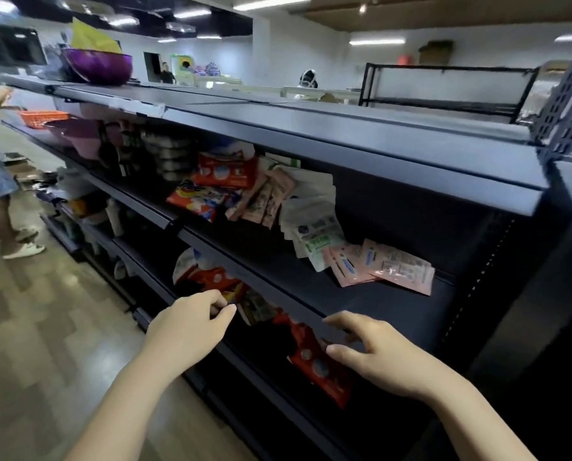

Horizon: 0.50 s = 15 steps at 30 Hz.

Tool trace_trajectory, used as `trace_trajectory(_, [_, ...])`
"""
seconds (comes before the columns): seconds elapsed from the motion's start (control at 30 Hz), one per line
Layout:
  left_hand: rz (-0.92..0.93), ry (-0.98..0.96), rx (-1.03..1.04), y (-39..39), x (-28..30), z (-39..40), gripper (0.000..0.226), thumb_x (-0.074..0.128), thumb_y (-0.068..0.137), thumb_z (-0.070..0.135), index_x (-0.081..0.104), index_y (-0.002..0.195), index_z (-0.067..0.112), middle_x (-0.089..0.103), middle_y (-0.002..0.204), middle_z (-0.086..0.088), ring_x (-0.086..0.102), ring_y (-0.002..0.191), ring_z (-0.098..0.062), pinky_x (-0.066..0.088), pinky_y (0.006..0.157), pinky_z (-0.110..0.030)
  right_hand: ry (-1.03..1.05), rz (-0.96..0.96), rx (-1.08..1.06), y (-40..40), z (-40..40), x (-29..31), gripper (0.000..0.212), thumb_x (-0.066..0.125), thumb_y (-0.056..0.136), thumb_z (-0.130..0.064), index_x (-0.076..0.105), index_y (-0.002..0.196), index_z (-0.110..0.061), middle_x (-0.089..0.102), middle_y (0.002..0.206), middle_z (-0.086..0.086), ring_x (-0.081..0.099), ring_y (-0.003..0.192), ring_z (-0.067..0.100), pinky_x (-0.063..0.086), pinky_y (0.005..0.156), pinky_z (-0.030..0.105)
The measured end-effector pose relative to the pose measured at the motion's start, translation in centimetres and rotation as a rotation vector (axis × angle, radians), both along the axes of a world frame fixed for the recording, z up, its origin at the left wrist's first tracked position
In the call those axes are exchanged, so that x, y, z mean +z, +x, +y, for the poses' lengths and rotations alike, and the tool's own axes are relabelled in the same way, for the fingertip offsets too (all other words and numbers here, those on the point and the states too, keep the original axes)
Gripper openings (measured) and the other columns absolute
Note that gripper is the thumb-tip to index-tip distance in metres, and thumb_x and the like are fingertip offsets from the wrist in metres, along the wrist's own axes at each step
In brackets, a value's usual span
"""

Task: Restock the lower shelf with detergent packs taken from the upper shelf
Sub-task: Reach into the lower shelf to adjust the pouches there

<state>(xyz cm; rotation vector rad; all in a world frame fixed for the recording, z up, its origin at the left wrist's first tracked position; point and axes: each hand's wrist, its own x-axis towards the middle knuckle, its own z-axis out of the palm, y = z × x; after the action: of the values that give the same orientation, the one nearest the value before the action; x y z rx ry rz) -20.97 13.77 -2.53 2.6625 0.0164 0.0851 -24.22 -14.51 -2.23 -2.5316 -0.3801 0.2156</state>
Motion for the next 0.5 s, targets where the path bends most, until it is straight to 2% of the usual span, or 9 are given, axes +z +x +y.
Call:
trace_trajectory(0.1, [-0.005, 0.039, -0.028, 3.6, 0.5, 4.1, 0.022, 0.042, 0.092, 0.056, 0.058, 0.093, 0.041, 0.062, 0.081, 0.021, 0.059, 0.074, -0.001, 0.048, 0.063, -0.025, -0.003, 0.043, -0.085, 2.4, 4.0, 0.8, 0.041, 0.051, 0.092, -0.046, 0.044, 0.131, -0.039, 0.048, 0.127, -0.017, 0.064, 0.098, 0.012, 0.05, 0.087, 0.025])
trace_trajectory(0.17, [-0.004, 0.053, -0.048, 5.7, 0.8, 6.8, 0.022, 0.041, 0.093, 0.056, 0.058, 0.096, 0.041, 0.061, 0.085, 0.022, 0.058, 0.077, -0.001, 0.049, 0.064, -0.025, 0.015, 0.058, -0.138, 3.9, 6.5, 1.1, 0.041, 0.053, 0.093, -0.044, 0.044, 0.132, -0.038, 0.048, 0.127, -0.015, 0.065, 0.098, 0.013, 0.054, 0.085, 0.028])
trace_trajectory(0.33, [0.005, 0.117, -0.119, 10.4, 1.1, 12.6, 0.023, 0.04, 0.094, 0.054, 0.057, 0.105, 0.041, 0.063, 0.096, 0.022, 0.059, 0.084, -0.004, 0.049, 0.065, -0.024, 0.036, 0.043, -0.23, 7.7, 11.9, 1.0, 0.042, 0.053, 0.093, -0.043, 0.044, 0.133, -0.038, 0.049, 0.133, -0.012, 0.053, 0.113, 0.002, 0.052, 0.087, 0.024])
trace_trajectory(0.43, [0.022, 0.141, -0.159, 13.0, 1.4, 14.8, 0.026, 0.041, 0.095, 0.052, 0.057, 0.108, 0.038, 0.063, 0.107, 0.018, 0.059, 0.088, -0.007, 0.047, 0.064, -0.024, 0.059, 0.066, -0.277, 9.4, 14.0, 1.0, 0.042, 0.054, 0.093, -0.042, 0.043, 0.133, -0.037, 0.048, 0.132, -0.012, 0.05, 0.116, 0.004, 0.057, 0.079, 0.028])
trace_trajectory(0.5, [0.031, 0.132, -0.19, 14.8, 1.6, 15.8, 0.026, 0.041, 0.095, 0.052, 0.058, 0.108, 0.037, 0.063, 0.106, 0.016, 0.06, 0.086, -0.008, 0.049, 0.065, -0.025, 0.064, 0.077, -0.309, 10.5, 15.0, 0.9, 0.042, 0.055, 0.093, -0.042, 0.043, 0.133, -0.038, 0.048, 0.134, -0.011, 0.05, 0.118, 0.006, 0.054, 0.083, 0.027])
